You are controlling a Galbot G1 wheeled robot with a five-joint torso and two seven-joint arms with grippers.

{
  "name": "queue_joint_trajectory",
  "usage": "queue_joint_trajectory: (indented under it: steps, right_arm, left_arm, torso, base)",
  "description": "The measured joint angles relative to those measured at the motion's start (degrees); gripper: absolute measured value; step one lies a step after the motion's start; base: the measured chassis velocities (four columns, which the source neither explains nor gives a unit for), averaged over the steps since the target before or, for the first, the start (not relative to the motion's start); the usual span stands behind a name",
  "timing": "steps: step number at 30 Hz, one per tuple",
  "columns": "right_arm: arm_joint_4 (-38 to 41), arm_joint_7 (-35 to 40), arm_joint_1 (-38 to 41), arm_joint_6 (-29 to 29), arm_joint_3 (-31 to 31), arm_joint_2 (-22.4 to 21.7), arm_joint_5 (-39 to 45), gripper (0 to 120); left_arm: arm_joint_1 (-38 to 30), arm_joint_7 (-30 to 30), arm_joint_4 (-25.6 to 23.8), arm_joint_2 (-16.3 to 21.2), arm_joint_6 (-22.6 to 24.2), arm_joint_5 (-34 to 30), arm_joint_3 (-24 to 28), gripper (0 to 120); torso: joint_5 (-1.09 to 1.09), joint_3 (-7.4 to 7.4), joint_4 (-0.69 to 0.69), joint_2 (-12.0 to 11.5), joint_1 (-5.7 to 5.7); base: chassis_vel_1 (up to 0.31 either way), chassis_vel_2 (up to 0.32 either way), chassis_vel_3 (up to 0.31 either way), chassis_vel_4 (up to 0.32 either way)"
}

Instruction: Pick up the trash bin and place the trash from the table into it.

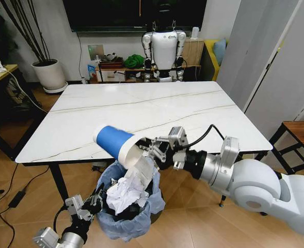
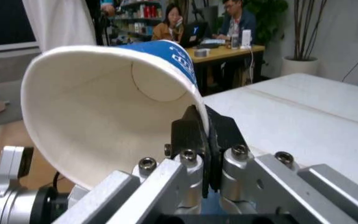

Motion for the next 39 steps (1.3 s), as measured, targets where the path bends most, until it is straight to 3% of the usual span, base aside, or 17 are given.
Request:
queue_joint_trajectory:
  steps: [20, 39]
  right_arm:
    - [-8.34, -0.02, -0.34, -0.25, -4.31, 5.97, -5.77, 0]
    - [-9.81, -1.81, -1.8, 1.51, -5.7, 6.39, -8.26, 0]
  left_arm:
    - [0.0, -0.04, -0.44, -0.66, 0.11, -0.05, -0.56, 0]
    - [-0.25, -0.27, -0.67, -1.68, 0.08, -0.31, -1.49, 0]
  torso:
    - [0.0, 0.0, 0.01, 0.0, 0.0]
    - [0.0, 0.0, 0.0, 0.0, 0.0]
  base:
    - [0.0, 0.0, 0.0, 0.0]
    - [0.0, 0.0, 0.0, 0.0]
